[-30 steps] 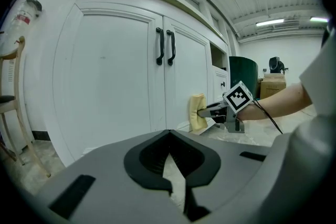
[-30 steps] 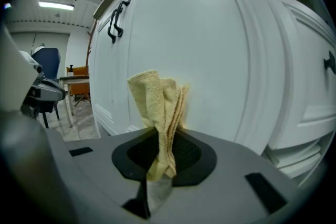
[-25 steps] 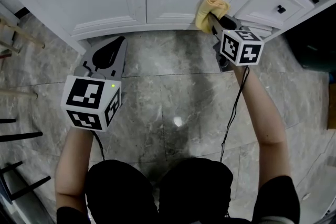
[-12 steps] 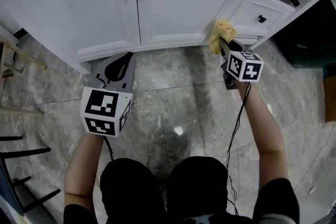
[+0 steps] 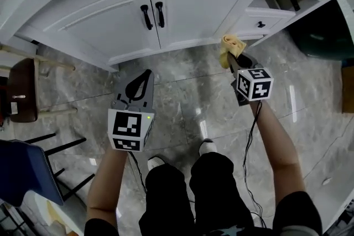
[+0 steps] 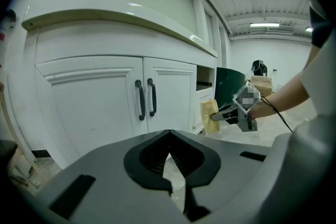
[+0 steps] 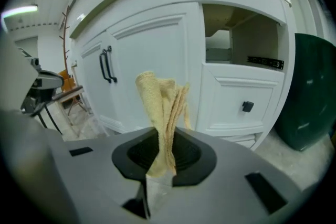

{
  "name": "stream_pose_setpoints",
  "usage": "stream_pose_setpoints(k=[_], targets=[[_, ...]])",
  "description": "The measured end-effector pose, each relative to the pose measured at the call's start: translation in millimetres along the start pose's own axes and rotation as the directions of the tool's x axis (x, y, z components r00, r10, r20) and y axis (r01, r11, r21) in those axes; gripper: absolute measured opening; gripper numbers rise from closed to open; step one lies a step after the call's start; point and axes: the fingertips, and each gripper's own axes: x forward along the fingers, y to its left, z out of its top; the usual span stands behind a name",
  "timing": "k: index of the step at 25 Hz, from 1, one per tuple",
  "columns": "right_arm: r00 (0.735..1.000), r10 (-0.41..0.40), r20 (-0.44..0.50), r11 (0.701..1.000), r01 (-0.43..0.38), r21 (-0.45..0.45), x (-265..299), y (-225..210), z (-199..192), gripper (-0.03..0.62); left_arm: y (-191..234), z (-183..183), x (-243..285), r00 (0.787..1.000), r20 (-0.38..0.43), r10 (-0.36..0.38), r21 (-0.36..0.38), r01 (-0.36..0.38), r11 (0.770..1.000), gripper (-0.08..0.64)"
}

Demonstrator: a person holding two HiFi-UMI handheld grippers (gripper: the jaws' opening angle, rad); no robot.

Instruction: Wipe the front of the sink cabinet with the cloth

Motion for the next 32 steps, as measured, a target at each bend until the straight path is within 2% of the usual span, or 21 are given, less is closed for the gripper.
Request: stream_pose_setpoints(k=[6, 10, 12, 16, 20, 24, 29, 32], targets=[[0.986, 0.156, -0.055, 0.987, -0.158, -0.029, -91, 81, 45, 0.066, -39, 68, -47, 0.998, -0.040, -0.046, 0.005, 0.046, 0.999, 0.016], [0.968, 0.235, -0.092, 0.972, -0.235, 0.011, -153, 120, 75, 0.066, -60, 128, -81, 0.998, -0.060, -0.033, -0.019, 0.032, 0.999, 0.017], [0.959, 0.261, -0.111, 0.965, -0.261, 0.009, -181, 133, 90, 0.066, -67, 158, -96, 0.998, -0.066, -0.020, -0.035, 0.017, 0.999, 0.017], [0.951, 0.281, -0.128, 0.959, -0.275, 0.066, -222, 152, 125, 0.066, -74, 211, -125, 0.999, -0.052, 0.001, -0.086, -0.006, 0.996, 0.016], [0.964, 0.251, -0.082, 0.968, -0.251, 0.018, -248, 176, 175, 0.066, -65, 246, -159, 1.000, -0.021, 0.012, -0.107, -0.014, 0.994, 0.017], [0.983, 0.181, -0.015, 0.983, -0.180, 0.029, -271, 203, 213, 0.066, -45, 260, -200, 1.000, 0.015, -0.009, -0.143, 0.011, 0.990, 0.017], [0.998, 0.046, 0.036, 0.994, -0.049, 0.099, -307, 269, 224, 0.066, -6, 243, -266, 0.993, 0.025, -0.117, -0.162, 0.120, 0.980, 0.017], [0.999, -0.019, 0.036, 0.987, 0.012, 0.162, -328, 318, 214, 0.064, 23, 238, -303, 0.985, 0.028, -0.169, -0.121, 0.171, 0.978, 0.017]])
